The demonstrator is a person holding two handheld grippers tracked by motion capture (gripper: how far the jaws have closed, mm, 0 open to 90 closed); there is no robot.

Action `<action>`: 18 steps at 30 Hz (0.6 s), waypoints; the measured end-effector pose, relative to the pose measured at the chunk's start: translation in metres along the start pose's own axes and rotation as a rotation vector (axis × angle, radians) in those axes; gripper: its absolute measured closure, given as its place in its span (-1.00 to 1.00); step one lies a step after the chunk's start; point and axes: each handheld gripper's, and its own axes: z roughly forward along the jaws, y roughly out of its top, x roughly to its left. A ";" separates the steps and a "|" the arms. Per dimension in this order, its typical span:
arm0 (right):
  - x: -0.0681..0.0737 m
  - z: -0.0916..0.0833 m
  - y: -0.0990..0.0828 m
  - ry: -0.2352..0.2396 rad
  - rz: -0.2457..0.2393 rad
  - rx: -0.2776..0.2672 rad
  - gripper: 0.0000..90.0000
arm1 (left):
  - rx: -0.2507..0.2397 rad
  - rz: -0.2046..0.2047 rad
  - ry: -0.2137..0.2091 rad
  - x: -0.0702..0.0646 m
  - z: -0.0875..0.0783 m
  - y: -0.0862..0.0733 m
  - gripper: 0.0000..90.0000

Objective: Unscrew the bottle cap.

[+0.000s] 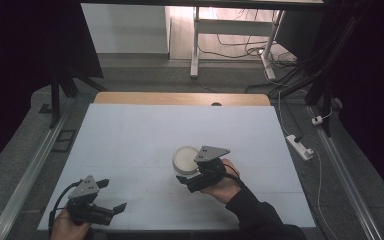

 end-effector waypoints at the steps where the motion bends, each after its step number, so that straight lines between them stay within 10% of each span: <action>1: 0.000 0.000 0.000 0.000 -0.001 0.000 -0.84 | 0.002 0.001 -0.001 0.000 0.002 0.001 -1.00; 18: 0.002 -0.001 0.001 0.017 -0.012 -0.006 -0.84 | -0.037 0.059 -0.049 0.003 0.021 0.047 -1.00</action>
